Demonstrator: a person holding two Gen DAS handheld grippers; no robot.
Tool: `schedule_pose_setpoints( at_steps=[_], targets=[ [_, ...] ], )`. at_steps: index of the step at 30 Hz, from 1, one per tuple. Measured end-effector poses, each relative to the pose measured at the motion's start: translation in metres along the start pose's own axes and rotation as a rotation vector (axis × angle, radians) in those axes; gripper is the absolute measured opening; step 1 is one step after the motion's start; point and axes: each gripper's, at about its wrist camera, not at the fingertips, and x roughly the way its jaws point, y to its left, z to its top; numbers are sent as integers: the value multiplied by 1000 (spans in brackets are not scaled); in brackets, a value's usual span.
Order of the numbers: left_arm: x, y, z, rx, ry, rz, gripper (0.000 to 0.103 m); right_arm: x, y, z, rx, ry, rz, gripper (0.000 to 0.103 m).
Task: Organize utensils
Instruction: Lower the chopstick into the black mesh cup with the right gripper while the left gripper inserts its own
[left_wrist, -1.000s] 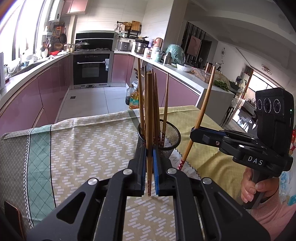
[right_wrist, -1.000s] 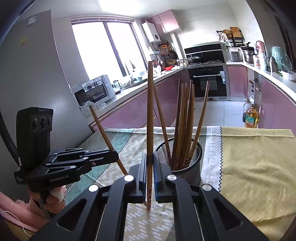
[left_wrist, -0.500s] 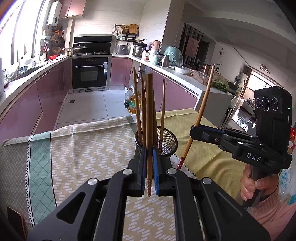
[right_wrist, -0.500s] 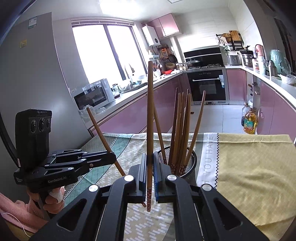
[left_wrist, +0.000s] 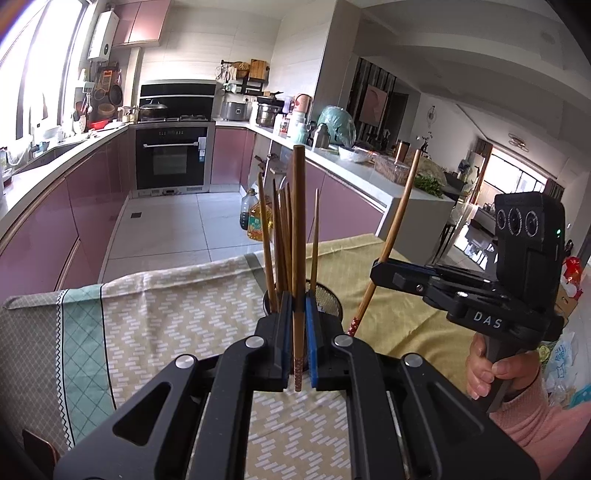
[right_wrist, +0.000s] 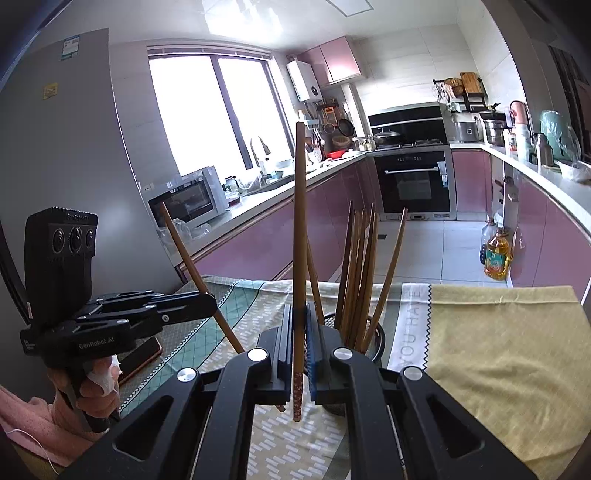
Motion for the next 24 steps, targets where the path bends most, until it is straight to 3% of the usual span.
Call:
schedule_pose_setpoints(
  at_steps=[24],
  targets=[
    [-29,-13,41,22,-134,-46,8,-2,-1,29,-31,-66,-3,6]
  ],
)
